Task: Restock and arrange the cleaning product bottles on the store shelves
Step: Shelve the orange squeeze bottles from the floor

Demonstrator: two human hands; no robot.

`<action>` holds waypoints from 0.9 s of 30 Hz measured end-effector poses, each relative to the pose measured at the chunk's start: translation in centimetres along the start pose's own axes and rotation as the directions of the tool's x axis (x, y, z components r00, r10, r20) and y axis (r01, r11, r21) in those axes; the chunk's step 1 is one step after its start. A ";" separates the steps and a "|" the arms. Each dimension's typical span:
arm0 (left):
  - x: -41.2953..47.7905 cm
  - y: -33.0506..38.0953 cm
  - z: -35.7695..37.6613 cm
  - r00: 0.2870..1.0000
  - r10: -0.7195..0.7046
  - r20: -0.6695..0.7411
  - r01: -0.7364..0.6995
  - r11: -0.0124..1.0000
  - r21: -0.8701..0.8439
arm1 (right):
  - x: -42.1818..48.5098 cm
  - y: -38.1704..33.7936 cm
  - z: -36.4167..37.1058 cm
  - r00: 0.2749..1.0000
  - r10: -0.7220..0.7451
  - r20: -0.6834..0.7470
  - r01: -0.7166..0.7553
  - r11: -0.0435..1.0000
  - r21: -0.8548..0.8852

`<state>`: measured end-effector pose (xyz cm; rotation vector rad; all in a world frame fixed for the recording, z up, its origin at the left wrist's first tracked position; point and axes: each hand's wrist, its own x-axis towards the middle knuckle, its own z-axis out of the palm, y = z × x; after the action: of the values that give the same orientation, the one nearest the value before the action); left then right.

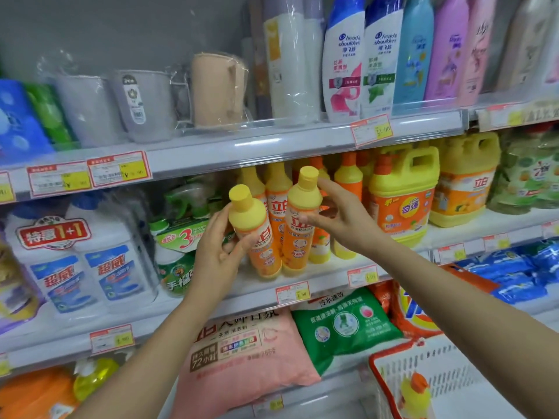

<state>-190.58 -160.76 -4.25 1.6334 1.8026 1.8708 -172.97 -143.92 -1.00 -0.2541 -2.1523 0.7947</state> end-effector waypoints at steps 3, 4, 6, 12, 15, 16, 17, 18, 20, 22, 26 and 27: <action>0.7 -0.7 0.1 1.000 -0.015 0.003 0.015 1.000 0.010 | 0.4 0.3 0.2 1.000 -0.016 0.001 0.016 1.000 -0.015; 0.9 -0.9 0.2 1.000 -0.015 0.007 0.015 1.000 0.014 | 0.5 0.4 0.3 1.000 -0.020 -0.002 0.020 1.000 -0.019; 1.3 -1.2 0.3 0.999 -0.024 0.023 0.024 1.000 0.016 | 0.7 0.5 0.4 0.999 -0.032 -0.011 0.032 0.999 -0.022; 2.3 -2.1 0.6 0.998 -0.065 0.028 0.063 0.997 0.048 | 1.6 1.4 1.7 0.999 -0.012 0.030 0.015 0.997 -0.081; 3.2 -2.4 0.6 0.995 -0.094 0.025 0.092 0.993 0.069 | 2.2 2.3 2.5 1.000 0.028 -0.008 -0.028 0.997 -0.077; 3.6 -2.6 0.6 0.994 -0.108 0.021 0.106 0.991 0.078 | 2.5 2.6 2.7 0.998 0.055 -0.027 -0.056 0.996 -0.072; 4.0 -2.8 0.7 0.992 -0.126 0.009 0.125 0.989 0.082 | 2.8 2.8 2.9 0.995 0.087 -0.046 -0.090 0.994 -0.068; 4.4 -3.1 0.8 0.989 -0.149 -0.008 0.149 0.985 0.081 | 3.0 3.0 3.2 0.991 0.120 -0.066 -0.124 0.990 -0.065; 5.0 -3.3 1.1 0.982 -0.181 -0.049 0.185 0.978 0.094 | 3.3 3.4 4.0 0.982 0.158 -0.102 -0.165 0.984 -0.062; 5.3 -3.6 1.3 0.983 -0.175 -0.055 0.180 0.978 0.107 | 3.2 3.3 5.1 0.978 0.166 -0.129 -0.172 0.984 -0.040; 5.2 -4.5 1.9 0.991 -0.129 -0.045 0.135 0.975 0.177 | 2.1 3.2 7.4 0.960 0.216 -0.176 -0.223 0.975 -0.019; 5.1 -4.7 1.9 0.991 -0.124 -0.056 0.133 0.969 0.208 | 1.5 3.4 8.0 0.957 0.235 -0.168 -0.244 0.969 -0.033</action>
<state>-194.17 -154.57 -5.20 1.5035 2.1351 1.7240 -180.24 -144.29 -5.99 -0.5970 -2.0131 0.8223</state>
